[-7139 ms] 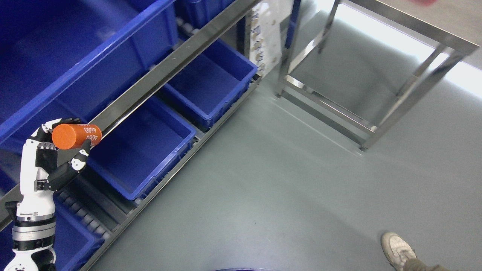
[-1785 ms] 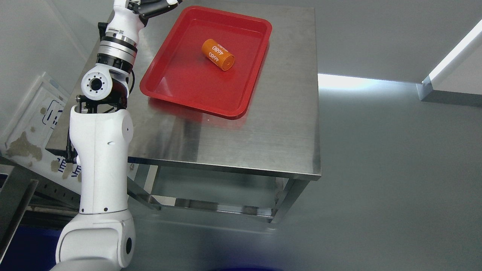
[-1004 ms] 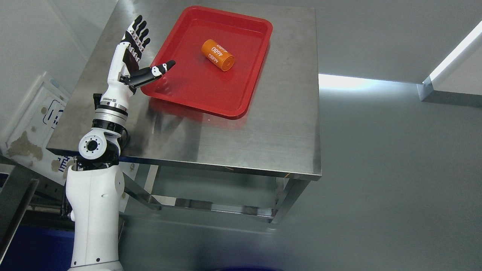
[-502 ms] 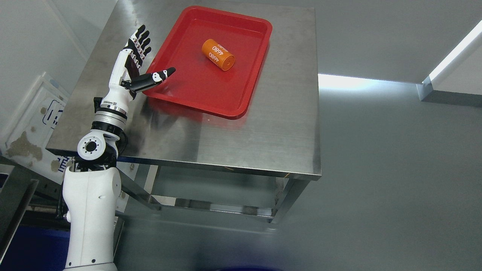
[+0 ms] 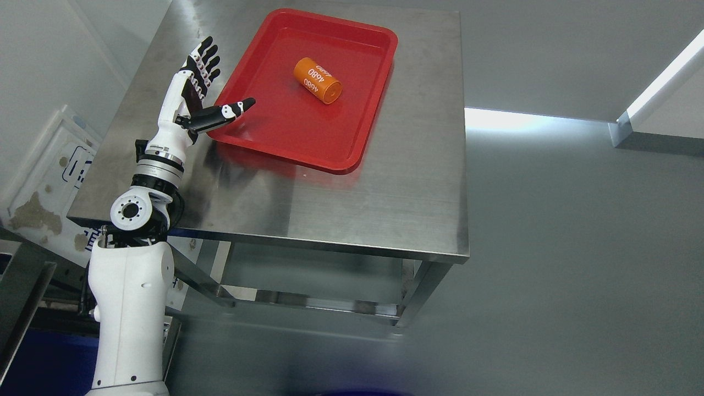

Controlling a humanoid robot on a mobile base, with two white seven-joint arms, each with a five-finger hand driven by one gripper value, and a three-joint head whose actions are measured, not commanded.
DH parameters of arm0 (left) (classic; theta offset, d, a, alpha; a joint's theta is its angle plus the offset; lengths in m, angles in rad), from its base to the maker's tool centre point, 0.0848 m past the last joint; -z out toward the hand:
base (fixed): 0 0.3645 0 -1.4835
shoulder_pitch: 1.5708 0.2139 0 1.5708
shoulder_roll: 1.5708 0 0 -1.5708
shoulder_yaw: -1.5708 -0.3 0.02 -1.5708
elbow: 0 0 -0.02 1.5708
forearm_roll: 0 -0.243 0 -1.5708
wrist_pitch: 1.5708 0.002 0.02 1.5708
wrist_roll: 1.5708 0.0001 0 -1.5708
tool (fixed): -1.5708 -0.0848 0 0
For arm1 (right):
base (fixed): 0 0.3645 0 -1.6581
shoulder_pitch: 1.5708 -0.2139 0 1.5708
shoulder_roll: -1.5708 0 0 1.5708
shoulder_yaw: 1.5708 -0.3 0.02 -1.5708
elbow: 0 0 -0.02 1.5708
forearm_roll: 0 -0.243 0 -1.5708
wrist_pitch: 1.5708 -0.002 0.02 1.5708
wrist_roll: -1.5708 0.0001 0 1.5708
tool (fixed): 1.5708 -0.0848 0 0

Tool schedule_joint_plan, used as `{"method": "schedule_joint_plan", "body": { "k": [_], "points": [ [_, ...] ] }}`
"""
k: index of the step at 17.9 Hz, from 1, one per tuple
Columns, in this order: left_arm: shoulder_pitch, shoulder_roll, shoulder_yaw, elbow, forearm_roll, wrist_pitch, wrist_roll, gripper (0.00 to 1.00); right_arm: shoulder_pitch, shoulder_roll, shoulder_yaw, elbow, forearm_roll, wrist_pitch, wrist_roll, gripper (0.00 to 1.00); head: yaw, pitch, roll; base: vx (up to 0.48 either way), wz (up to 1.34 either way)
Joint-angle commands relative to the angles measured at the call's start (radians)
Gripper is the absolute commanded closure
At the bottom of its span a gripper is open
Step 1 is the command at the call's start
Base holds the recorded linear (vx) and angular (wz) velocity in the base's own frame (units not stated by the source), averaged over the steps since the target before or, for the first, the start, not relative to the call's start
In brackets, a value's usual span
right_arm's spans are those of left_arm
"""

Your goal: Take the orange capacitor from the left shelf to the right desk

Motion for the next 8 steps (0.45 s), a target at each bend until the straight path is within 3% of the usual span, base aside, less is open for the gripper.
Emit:
{"method": "schedule_joint_plan", "body": {
  "k": [1,8],
  "points": [
    [0.002,0.000,-0.001,0.005,0.000,0.005,0.001,0.00,0.020,-0.017,-0.012,-0.017,0.005,-0.001,0.000,0.00,0.0000,0.000,0.000,0.000,0.00],
    [-0.001,-0.015,0.004,0.003,0.000,0.026,0.003,0.00,0.020,-0.017,-0.012,-0.017,0.005,-0.001,0.000,0.00,0.0000,0.000,0.000,0.000,0.00]
  ]
}}
